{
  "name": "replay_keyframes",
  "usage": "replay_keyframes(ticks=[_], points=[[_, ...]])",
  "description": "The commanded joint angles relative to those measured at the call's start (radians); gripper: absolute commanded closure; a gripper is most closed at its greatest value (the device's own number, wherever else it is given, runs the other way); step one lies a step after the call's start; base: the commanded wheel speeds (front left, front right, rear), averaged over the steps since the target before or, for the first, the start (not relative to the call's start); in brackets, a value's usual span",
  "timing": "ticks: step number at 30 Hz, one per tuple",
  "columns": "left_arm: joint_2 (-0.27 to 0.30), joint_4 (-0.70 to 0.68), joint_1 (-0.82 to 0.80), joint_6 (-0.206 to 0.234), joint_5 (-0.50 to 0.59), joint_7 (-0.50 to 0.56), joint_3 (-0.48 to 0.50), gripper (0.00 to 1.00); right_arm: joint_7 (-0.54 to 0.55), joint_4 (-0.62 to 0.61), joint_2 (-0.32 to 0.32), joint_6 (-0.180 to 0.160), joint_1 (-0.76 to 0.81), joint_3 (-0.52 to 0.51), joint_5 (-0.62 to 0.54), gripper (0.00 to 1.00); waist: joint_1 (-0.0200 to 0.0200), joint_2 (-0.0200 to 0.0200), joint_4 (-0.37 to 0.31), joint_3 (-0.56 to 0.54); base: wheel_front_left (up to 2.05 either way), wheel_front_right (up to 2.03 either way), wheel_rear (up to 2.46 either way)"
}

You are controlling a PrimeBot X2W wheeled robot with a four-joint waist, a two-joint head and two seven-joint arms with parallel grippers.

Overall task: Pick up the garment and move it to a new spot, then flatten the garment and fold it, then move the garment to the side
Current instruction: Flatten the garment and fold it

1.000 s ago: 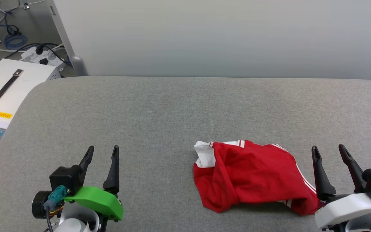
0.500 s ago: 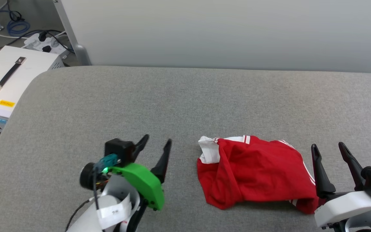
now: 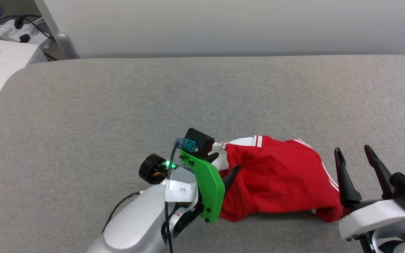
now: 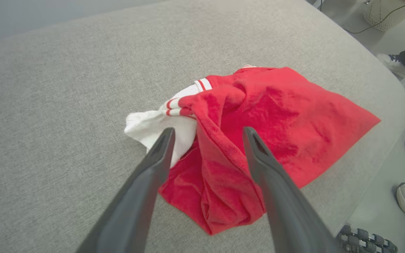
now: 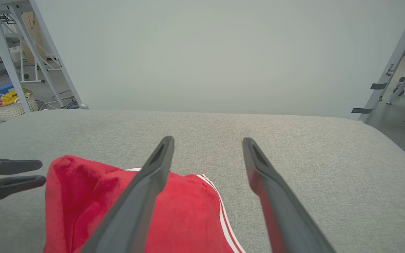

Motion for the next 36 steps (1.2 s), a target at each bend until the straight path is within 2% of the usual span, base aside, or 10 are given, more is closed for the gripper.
replay_keyframes(ticks=[1, 6, 11, 12, 13, 14, 21, 27, 32, 36], points=[[-0.005, 0.023, -0.031, -0.010, -0.009, 0.022, -0.008, 0.00, -0.010, 0.007, -0.001, -0.001, -0.022, 0.002, 0.009, 0.00, 0.0000, -0.0001, -0.027, 0.025, 0.00, 0.00, 0.00], [-0.013, 0.110, -0.079, -0.026, -0.016, 0.093, -0.030, 0.00, -0.024, 0.027, -0.001, -0.001, -0.042, 0.011, 0.021, 0.00, 0.0000, -0.0001, -0.057, 0.049, 0.00, 0.00, 0.00], [-0.023, 0.170, -0.120, -0.055, -0.020, 0.120, -0.045, 0.00, -0.038, 0.043, -0.001, -0.001, -0.054, 0.008, 0.031, 0.00, 0.0000, -0.0001, -0.079, 0.066, 0.00, 0.00, 0.00], [-0.024, 0.180, -0.126, -0.059, -0.018, 0.120, -0.047, 0.54, -0.040, 0.047, -0.001, -0.001, -0.055, 0.006, 0.030, 0.00, 0.0000, -0.0001, -0.081, 0.067, 0.00, 0.00, 0.00], [-0.022, 0.186, -0.133, -0.065, -0.014, 0.115, -0.050, 0.96, -0.043, 0.051, -0.001, -0.001, -0.056, 0.005, 0.031, 0.00, 0.0000, -0.0001, -0.083, 0.068, 0.00, 0.00, 0.00], [-0.021, 0.191, -0.137, -0.068, -0.014, 0.112, -0.050, 1.00, -0.045, 0.054, -0.001, -0.001, -0.057, 0.003, 0.033, 0.00, 0.0000, -0.0001, -0.083, 0.068, 0.00, 0.00, 0.00], [0.026, 0.171, -0.176, -0.068, 0.018, 0.054, -0.031, 1.00, -0.050, 0.072, -0.001, -0.001, -0.058, -0.010, 0.041, 0.00, 0.0000, -0.0001, -0.052, 0.053, 0.00, 0.00, 0.00], [0.114, 0.058, -0.186, -0.025, 0.078, 0.000, -0.007, 1.00, -0.046, 0.071, -0.001, -0.001, -0.050, -0.029, 0.041, 0.00, 0.0000, -0.0001, -0.009, 0.035, 0.00, 0.00, 0.00], [0.201, -0.089, -0.102, 0.060, 0.088, -0.025, 0.041, 1.00, -0.042, 0.064, -0.001, -0.001, -0.037, -0.040, 0.041, 0.00, 0.0000, -0.0001, 0.021, 0.027, 0.00, 0.00, 0.00], [0.274, -0.194, 0.058, 0.161, 0.063, -0.029, 0.081, 1.00, -0.039, 0.059, -0.001, -0.001, -0.030, -0.042, 0.043, 0.00, 0.0000, -0.0001, 0.036, 0.026, 0.00, 0.00, 0.00]])
